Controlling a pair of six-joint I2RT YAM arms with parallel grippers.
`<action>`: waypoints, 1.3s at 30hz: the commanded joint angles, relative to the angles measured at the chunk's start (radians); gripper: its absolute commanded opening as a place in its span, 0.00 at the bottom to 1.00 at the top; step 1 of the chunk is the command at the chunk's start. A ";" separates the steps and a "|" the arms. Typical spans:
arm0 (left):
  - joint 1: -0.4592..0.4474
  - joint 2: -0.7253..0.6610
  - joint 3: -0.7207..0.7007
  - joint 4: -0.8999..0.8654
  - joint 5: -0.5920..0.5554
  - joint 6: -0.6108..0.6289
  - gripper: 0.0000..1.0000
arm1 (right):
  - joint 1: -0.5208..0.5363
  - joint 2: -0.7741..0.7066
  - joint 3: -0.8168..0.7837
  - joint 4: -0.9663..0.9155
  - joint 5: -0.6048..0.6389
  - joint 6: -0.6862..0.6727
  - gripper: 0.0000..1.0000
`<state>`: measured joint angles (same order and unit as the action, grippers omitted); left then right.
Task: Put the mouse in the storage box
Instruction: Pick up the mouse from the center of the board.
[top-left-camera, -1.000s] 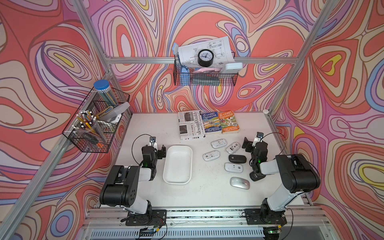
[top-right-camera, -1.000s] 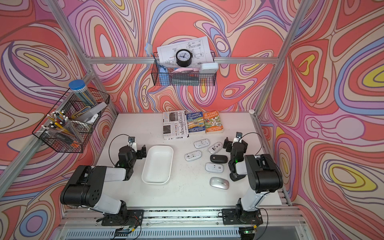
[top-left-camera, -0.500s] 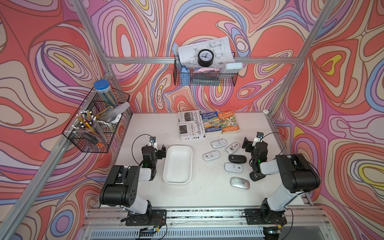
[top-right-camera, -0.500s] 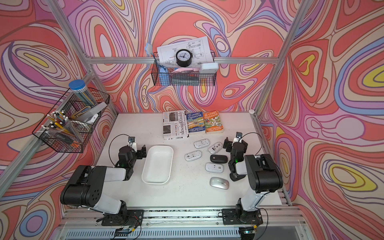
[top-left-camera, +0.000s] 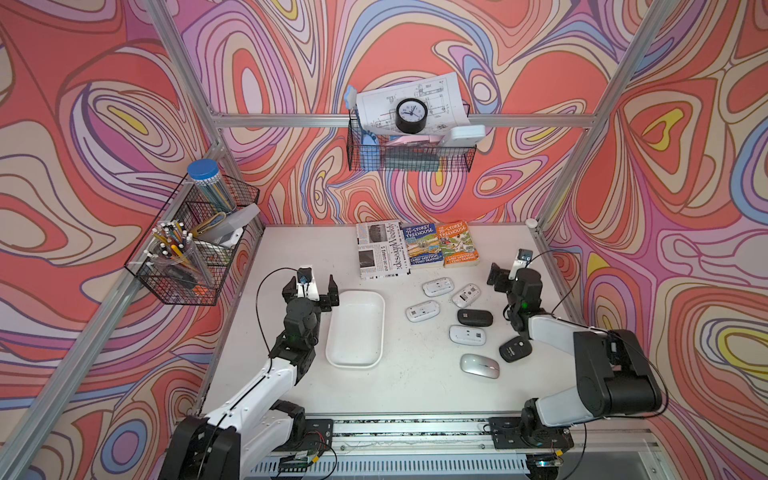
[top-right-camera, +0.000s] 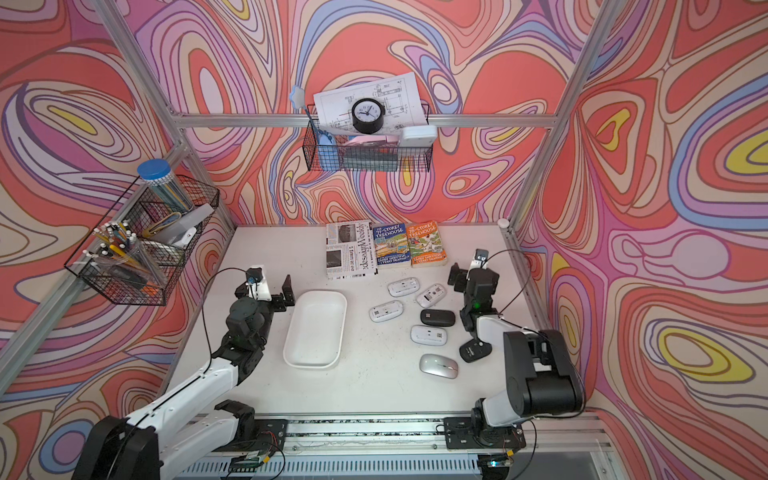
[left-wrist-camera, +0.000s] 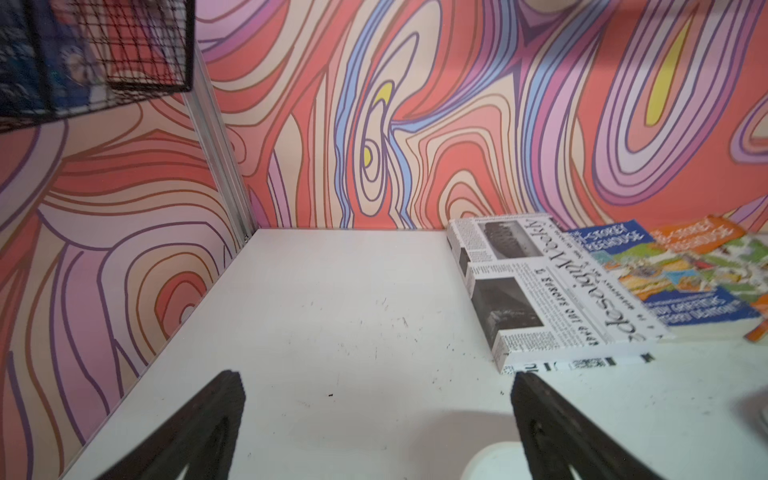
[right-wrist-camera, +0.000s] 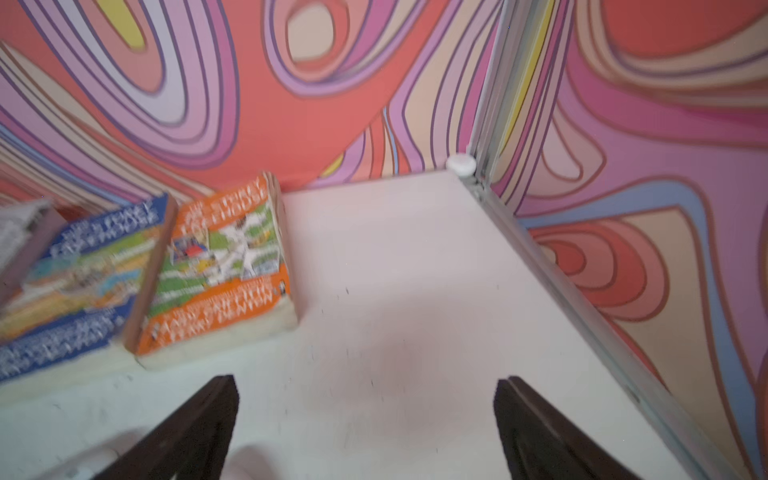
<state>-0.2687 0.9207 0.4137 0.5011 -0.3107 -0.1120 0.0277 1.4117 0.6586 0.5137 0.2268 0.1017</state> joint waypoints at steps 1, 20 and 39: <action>-0.001 -0.139 0.084 -0.329 0.043 -0.190 0.99 | 0.005 -0.148 0.042 -0.214 -0.037 0.153 0.98; 0.003 -0.414 0.485 -1.398 0.069 -0.329 0.99 | 0.010 -0.191 0.142 -0.918 -0.408 0.526 0.78; 0.003 -0.289 0.461 -1.372 0.272 -0.279 0.99 | 0.143 0.061 0.182 -1.069 -0.316 0.838 0.90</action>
<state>-0.2687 0.6464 0.8768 -0.8494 -0.0509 -0.4004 0.1658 1.4292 0.8211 -0.5640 -0.0917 0.8562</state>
